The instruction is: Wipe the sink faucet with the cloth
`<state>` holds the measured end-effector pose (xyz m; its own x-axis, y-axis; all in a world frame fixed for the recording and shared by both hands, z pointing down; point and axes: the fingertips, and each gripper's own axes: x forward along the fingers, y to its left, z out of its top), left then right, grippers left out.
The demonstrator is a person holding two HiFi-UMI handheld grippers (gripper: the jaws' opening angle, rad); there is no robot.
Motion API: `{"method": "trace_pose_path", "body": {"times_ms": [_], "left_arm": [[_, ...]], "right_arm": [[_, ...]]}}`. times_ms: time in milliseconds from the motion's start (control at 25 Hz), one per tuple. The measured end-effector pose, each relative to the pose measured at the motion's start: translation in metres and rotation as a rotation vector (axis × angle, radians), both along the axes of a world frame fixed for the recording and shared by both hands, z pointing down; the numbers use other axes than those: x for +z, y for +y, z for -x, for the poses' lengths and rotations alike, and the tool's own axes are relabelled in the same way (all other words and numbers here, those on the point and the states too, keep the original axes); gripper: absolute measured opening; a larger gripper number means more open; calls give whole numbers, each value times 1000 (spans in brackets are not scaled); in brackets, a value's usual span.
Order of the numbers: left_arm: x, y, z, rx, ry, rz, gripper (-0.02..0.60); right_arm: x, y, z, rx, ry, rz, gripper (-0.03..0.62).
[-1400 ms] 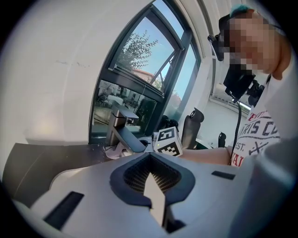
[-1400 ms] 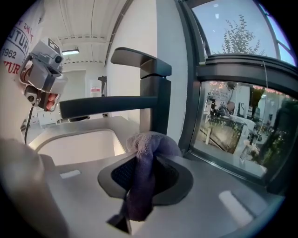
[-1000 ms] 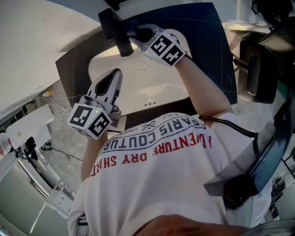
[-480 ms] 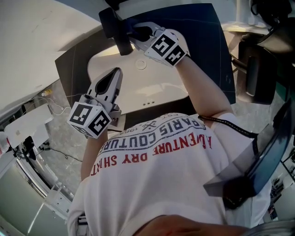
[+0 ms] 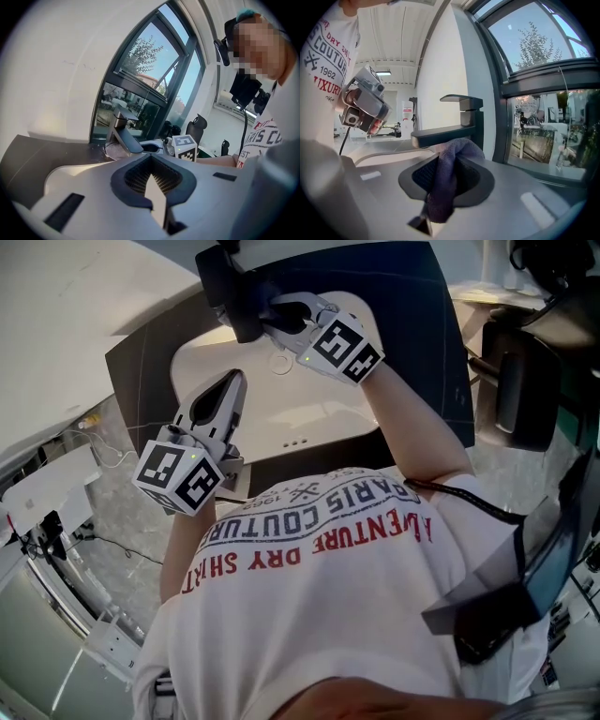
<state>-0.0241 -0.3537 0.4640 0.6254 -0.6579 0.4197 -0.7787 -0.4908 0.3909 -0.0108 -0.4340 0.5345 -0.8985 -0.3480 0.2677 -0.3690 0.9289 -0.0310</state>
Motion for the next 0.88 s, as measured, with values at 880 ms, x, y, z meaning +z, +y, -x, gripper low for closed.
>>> {"method": "trace_pose_path", "body": {"times_ms": [880], "left_arm": [[-67,82,-16,-42,-29,-143,1]], "right_arm": [[-76,140,-61,49,54,159,67]]}}
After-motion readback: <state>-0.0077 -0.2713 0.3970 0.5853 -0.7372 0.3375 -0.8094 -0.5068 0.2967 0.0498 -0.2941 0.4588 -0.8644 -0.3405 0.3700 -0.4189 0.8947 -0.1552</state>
